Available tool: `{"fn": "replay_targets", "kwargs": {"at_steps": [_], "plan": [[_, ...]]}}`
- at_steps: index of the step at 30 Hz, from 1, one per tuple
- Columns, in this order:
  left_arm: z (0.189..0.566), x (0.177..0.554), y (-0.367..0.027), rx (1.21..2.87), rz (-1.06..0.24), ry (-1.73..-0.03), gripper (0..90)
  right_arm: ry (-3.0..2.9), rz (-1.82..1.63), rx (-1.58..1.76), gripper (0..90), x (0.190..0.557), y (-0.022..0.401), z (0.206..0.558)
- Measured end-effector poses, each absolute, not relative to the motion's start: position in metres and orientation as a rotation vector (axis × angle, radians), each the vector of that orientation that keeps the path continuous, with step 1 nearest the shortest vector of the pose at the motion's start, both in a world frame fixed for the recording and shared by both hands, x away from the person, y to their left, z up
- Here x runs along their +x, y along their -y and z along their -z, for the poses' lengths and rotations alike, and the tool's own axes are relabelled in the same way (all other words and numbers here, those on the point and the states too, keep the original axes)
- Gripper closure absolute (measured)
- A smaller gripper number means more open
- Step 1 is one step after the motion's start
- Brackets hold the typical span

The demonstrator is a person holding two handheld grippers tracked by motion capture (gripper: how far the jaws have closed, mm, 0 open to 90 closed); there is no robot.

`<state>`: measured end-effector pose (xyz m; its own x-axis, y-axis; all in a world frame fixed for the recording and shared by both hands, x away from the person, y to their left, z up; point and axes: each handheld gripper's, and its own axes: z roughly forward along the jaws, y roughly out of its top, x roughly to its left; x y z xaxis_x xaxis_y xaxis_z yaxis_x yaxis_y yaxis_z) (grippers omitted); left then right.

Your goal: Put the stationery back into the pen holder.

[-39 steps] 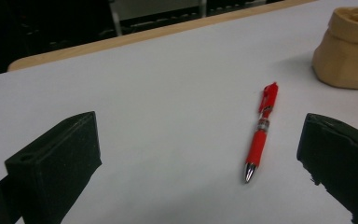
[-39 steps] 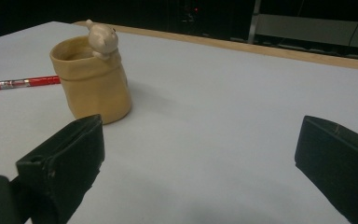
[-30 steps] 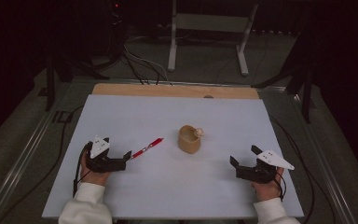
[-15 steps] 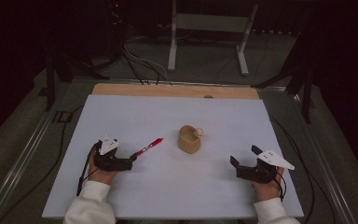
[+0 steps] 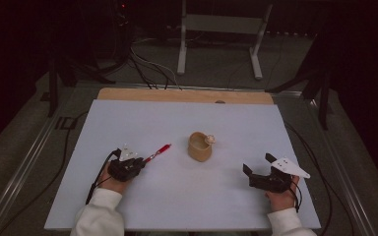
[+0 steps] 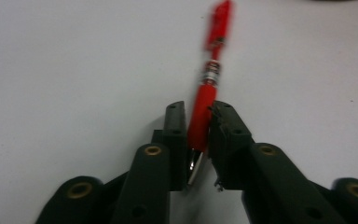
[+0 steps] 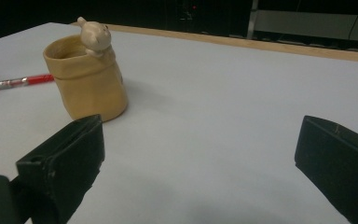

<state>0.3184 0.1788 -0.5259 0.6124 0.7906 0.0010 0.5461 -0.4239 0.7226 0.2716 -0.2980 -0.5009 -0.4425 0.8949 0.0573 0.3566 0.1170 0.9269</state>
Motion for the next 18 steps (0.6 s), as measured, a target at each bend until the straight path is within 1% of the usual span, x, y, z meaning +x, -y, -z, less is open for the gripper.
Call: {"fn": "replay_targets", "kwargs": {"at_steps": [4,18], "plan": [[0.526,0.319,-0.182,2.118,-0.427,-1.050,81.3,-1.867,-1.313,1.211,1.9,0.271,0.298,0.501],[0.514,0.315,-0.190,2.047,-0.450,-1.052,81.5,-1.863,-1.322,1.221,2.0,0.271,0.298,0.500]]}}
